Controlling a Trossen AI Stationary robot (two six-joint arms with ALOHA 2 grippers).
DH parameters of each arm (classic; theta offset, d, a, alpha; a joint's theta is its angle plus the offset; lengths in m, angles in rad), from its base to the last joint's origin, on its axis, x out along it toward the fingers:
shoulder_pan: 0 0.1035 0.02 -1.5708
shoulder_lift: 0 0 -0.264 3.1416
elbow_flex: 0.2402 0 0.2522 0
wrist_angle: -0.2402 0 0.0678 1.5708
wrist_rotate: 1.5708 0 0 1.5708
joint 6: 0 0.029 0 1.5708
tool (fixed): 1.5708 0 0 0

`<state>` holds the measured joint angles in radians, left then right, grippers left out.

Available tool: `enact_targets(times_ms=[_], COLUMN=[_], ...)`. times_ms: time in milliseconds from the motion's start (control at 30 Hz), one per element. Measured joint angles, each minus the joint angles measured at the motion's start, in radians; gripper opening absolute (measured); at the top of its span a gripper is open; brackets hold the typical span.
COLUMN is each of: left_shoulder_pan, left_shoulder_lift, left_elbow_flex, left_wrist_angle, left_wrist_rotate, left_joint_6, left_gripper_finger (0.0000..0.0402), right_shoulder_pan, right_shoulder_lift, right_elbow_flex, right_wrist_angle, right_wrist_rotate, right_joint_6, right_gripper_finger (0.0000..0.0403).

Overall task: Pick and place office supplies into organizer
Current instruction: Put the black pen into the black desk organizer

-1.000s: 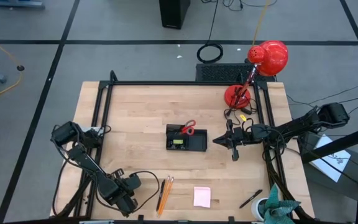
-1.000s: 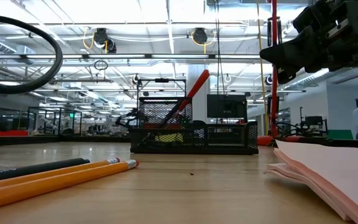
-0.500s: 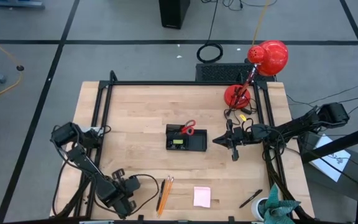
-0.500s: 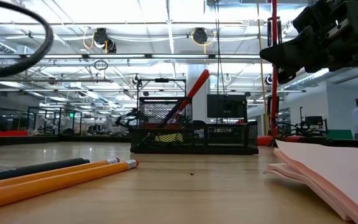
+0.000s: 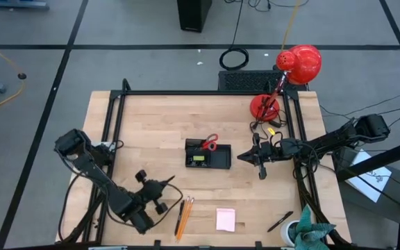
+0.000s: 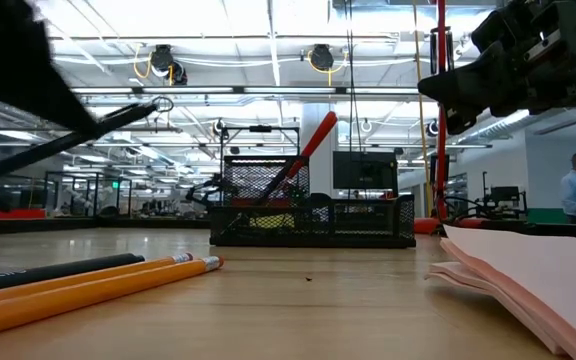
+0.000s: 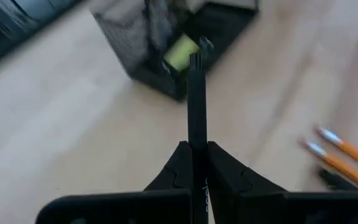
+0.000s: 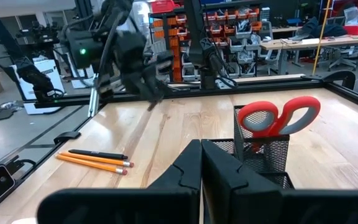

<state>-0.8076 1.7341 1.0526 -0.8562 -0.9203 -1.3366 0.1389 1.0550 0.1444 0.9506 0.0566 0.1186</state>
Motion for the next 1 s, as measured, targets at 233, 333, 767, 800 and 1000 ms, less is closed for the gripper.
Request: enact_targets(times_ms=[233,333,767,800,1000], left_shoulder_pan=[0.145,0.229,0.696,0.726,0.839], left_shoulder_lift=[-0.115,-0.175,-0.286,-0.277,-0.218], left_elbow_flex=[-0.001,0.0,-0.212,-0.224,-0.285], left_wrist_angle=[0.121,0.257,1.233,1.277,1.41], left_wrist_rotate=[-0.138,-0.137,0.615,0.672,0.829], left_joint_6=[0.385,0.626,1.433,1.434,1.449], left_gripper_finger=[0.0028,0.0029,0.003,0.003,0.003], right_shoulder_pan=[0.0,0.0,0.0,0.0,0.0], right_shoulder_lift=[0.0,0.0,0.0,0.0,0.0], right_elbow_flex=[0.0,0.0,0.0,0.0,0.0], right_wrist_angle=[0.002,0.002,0.002,0.0,0.001], right_wrist_rotate=[0.0,0.0,-0.002,-0.002,-0.004], right_joint_6=[0.0,0.0,-0.002,-0.002,-0.008], right_gripper_finger=[0.0004,0.0004,0.0004,0.0004,0.0004])
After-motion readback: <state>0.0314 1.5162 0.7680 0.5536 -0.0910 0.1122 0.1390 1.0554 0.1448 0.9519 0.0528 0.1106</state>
